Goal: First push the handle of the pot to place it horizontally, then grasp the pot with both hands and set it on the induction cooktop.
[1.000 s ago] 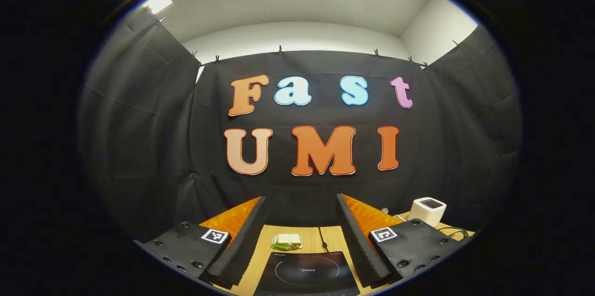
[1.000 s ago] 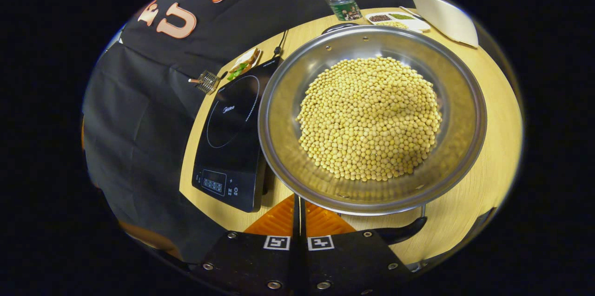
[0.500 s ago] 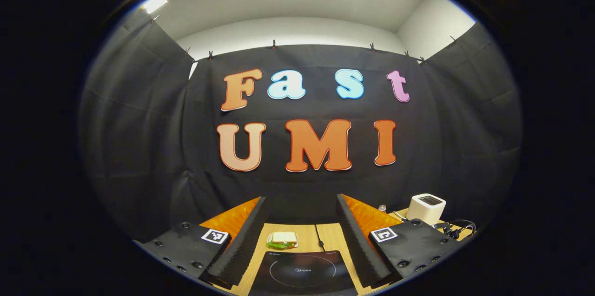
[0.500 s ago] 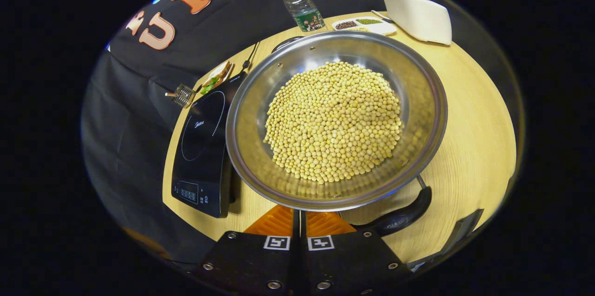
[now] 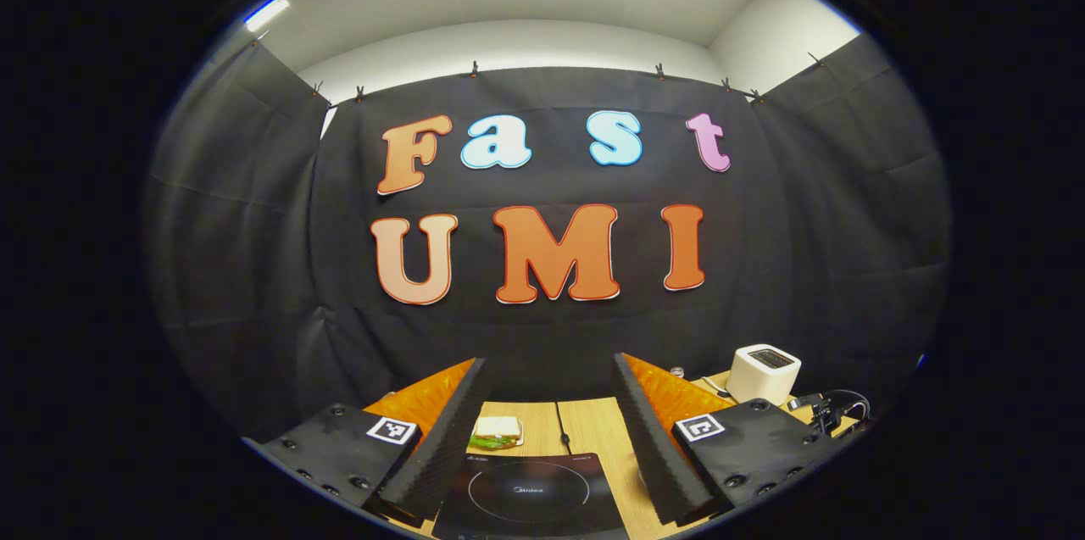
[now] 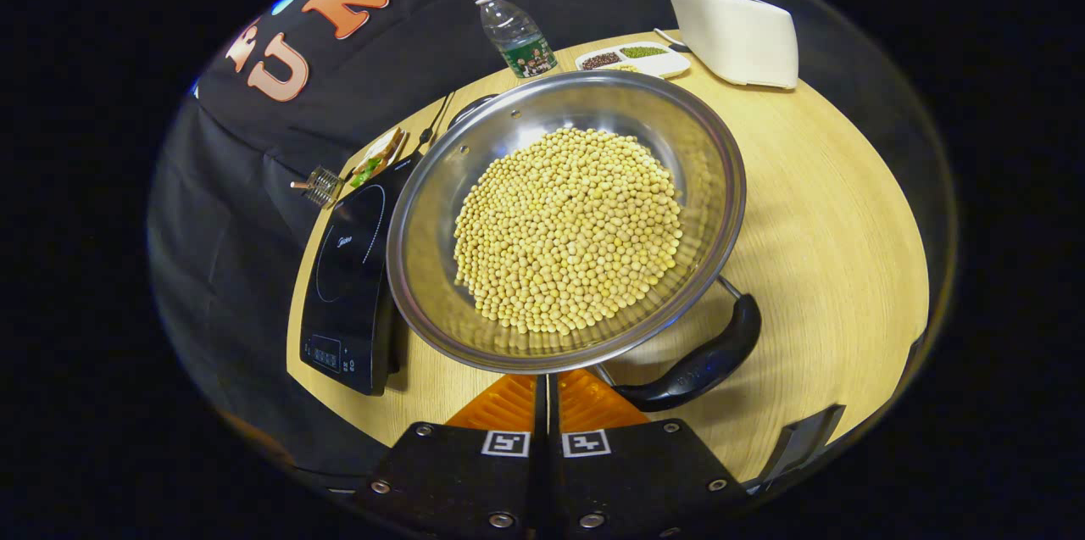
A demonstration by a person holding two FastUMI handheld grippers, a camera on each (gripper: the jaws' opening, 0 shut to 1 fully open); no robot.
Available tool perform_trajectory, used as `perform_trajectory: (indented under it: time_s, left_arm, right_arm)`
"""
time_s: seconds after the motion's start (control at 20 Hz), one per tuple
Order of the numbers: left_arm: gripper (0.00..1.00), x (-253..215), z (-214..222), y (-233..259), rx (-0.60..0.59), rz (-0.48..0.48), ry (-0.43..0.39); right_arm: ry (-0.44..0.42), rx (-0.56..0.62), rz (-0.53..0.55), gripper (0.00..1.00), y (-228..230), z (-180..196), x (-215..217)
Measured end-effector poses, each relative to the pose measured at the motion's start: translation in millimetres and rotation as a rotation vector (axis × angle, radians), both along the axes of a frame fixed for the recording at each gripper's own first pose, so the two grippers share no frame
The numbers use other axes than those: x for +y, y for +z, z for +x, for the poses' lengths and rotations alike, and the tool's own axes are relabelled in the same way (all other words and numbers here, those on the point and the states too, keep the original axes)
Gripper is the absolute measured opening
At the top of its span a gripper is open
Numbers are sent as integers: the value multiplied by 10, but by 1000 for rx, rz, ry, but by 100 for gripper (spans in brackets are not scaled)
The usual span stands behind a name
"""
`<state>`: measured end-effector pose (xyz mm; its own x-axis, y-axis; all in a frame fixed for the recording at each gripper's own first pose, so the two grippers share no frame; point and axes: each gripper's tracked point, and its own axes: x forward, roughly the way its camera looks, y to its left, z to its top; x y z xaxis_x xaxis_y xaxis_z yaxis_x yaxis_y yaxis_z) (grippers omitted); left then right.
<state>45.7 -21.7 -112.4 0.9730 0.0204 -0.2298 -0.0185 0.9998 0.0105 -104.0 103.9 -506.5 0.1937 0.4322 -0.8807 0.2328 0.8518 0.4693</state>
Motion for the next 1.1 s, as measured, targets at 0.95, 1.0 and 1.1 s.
perform_trajectory:
  time_s: [0.95,1.0,1.1]
  left_arm:
    - [98,-162,236,-104,-1,34,-9]
    - [98,-169,257,-119,2,35,-10]
    - [98,-168,297,-152,5,40,-12]
  right_arm:
    - [-165,4,-217,0,-363,483,-1054]
    - [-170,3,-227,0,-382,522,-1083]
    - [-173,0,-249,0,-425,601,-1128]
